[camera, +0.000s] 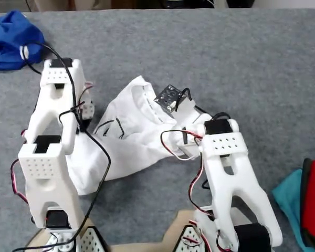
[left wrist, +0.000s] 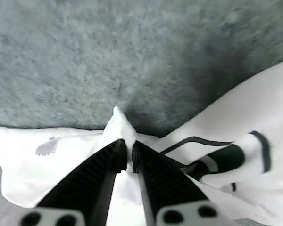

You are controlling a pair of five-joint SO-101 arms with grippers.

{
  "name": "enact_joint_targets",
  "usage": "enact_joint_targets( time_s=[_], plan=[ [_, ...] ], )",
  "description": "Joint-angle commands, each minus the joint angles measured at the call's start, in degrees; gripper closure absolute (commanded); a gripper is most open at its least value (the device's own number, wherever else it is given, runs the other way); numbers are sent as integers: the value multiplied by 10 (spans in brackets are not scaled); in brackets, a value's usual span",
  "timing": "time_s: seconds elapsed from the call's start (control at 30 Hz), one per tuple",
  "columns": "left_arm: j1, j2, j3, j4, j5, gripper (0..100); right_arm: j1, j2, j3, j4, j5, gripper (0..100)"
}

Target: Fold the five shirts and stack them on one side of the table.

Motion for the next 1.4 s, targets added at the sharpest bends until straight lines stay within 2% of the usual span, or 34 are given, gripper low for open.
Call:
enact_joint_targets(
  time_s=[0.0, 0.27, 0.67, 1.03, 1.13, 1.37],
  plan=[
    [5, -5, -86, 18, 0, 981, 11, -22, -6, -6, -2, 990],
    [1, -7, -239, 25, 1, 981, 11, -22, -86, -6, -12, 990],
    [2, -159, -361, 25, -1, 981, 12, -22, -401, -38, -98, 990],
    [5, -353, -379, 25, -2, 981, 13, -23, -618, -33, -99, 991],
    [5, -415, -379, 25, -4, 981, 28, -23, -698, -2, -98, 991],
    [4, -525, -378, 25, -76, 981, 58, -22, -891, 88, -88, 993]
  ],
)
